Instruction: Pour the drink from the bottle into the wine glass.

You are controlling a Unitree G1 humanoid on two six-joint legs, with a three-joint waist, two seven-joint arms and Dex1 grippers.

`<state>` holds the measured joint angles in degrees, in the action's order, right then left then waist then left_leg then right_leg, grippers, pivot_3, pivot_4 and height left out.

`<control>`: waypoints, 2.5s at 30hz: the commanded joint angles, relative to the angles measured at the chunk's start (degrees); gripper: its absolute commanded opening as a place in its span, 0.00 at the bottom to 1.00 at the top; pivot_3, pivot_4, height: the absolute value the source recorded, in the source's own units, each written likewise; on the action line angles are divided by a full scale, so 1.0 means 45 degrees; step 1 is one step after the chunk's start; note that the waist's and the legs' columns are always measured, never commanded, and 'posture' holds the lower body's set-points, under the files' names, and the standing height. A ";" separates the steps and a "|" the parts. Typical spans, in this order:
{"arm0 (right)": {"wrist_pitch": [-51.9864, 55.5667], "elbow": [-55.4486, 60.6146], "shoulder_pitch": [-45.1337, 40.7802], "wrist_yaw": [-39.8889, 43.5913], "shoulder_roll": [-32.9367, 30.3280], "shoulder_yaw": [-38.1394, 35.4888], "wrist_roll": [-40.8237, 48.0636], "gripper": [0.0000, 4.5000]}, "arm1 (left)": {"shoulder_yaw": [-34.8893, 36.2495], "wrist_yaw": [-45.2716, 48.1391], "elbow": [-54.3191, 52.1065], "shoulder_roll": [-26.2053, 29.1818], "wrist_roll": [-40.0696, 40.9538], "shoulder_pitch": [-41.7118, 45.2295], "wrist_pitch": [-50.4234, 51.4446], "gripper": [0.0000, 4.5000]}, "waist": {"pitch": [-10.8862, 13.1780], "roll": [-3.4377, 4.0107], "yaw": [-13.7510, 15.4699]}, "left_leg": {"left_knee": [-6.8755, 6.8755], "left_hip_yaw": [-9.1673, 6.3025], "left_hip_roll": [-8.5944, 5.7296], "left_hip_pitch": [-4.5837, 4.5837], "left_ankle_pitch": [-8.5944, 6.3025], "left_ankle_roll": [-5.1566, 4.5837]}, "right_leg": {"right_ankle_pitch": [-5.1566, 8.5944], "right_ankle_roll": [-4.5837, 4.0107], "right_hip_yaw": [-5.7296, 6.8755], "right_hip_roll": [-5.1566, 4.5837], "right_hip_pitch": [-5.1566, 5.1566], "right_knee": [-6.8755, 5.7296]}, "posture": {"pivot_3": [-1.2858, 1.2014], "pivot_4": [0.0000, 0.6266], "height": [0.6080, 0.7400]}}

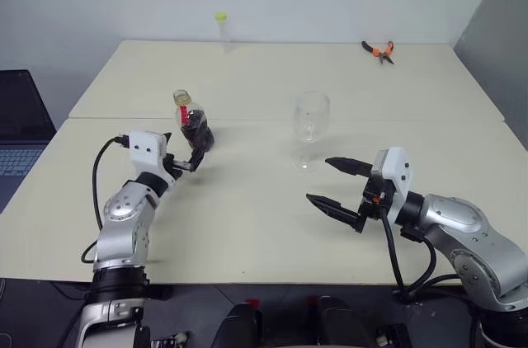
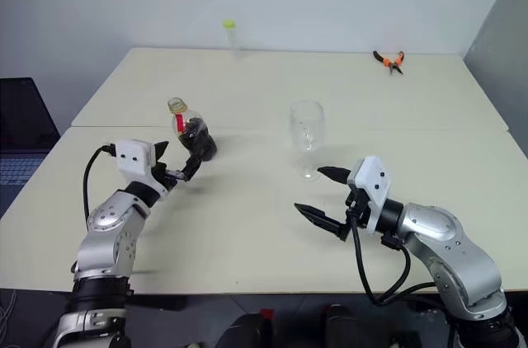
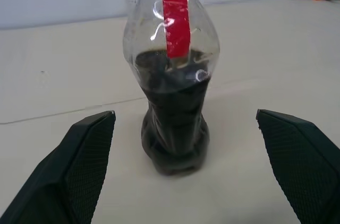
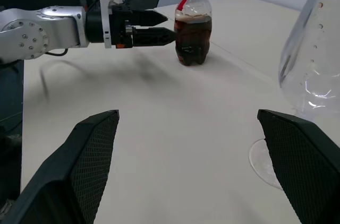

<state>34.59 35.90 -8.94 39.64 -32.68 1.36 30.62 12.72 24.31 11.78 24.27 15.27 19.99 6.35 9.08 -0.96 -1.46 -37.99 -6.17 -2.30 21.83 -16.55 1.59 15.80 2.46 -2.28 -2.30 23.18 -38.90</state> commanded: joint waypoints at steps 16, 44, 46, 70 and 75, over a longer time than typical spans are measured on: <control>-0.0445 0.0509 0.0122 -0.0169 -0.0056 -0.0052 -0.0064 0.99 | 0.0062 -0.0439 0.5341 -0.0744 -0.0477 0.3686 -0.1983 1.00 | 0.0001 -0.0008 -0.0019 | -0.0005 -0.0002 -0.0010 0.0005 0.0003 0.0004 | 0.0000 0.0001 0.0002 0.0008 0.0003 -0.0002 | 0.52 0.24 1.00; -0.1197 0.0845 -0.0071 -0.2067 0.0923 -0.0802 -0.0316 1.00 | -0.2323 0.0688 0.2397 -0.0149 -0.2212 0.4903 -0.1735 0.17 | 0.0034 -0.0064 -0.0027 | -0.0011 -0.0007 -0.0010 0.0025 0.0029 0.0050 | 0.0000 0.0001 0.0004 0.0017 0.0020 -0.0010 | 0.52 0.24 1.00; -0.1331 0.0779 -0.0138 -0.2094 0.1029 -0.0764 -0.0371 1.00 | -0.3028 0.0886 0.2510 0.0043 -0.3042 0.5175 -0.2370 0.17 | 0.0034 -0.0063 -0.0029 | -0.0007 -0.0006 -0.0010 0.0023 0.0029 0.0050 | 0.0000 0.0001 0.0003 0.0023 0.0021 -0.0011 | 0.52 0.24 1.00; -0.1166 -0.1205 -0.2617 -0.4450 0.3213 0.0597 -0.2533 1.00 | -0.6450 -0.2643 0.9906 0.0052 -0.8915 1.0386 -0.8999 0.16 | 0.0035 -0.0065 -0.0054 | -0.0011 0.0012 -0.0031 0.0062 0.0029 0.0047 | 0.0000 0.0003 -0.0010 0.0022 0.0070 -0.0019 | 0.52 0.24 1.00; -0.1277 -0.1431 -0.2675 -0.4549 0.3272 0.0687 -0.2936 1.00 | -0.6966 -0.3430 1.0368 0.0186 -0.9868 1.0968 -0.9636 0.16 | 0.0035 -0.0065 -0.0061 | -0.0010 0.0016 -0.0033 0.0063 0.0029 0.0047 | 0.0000 0.0003 -0.0011 0.0023 0.0072 -0.0022 | 0.52 0.24 1.00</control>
<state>29.72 28.43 -19.72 19.63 -17.94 4.55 18.14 -18.51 11.22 59.19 24.11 -28.32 66.48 -35.14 9.24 -1.25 -1.73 -38.03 -6.10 -2.45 22.11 -16.42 1.80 15.80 2.47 -2.34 -2.19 23.51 -38.99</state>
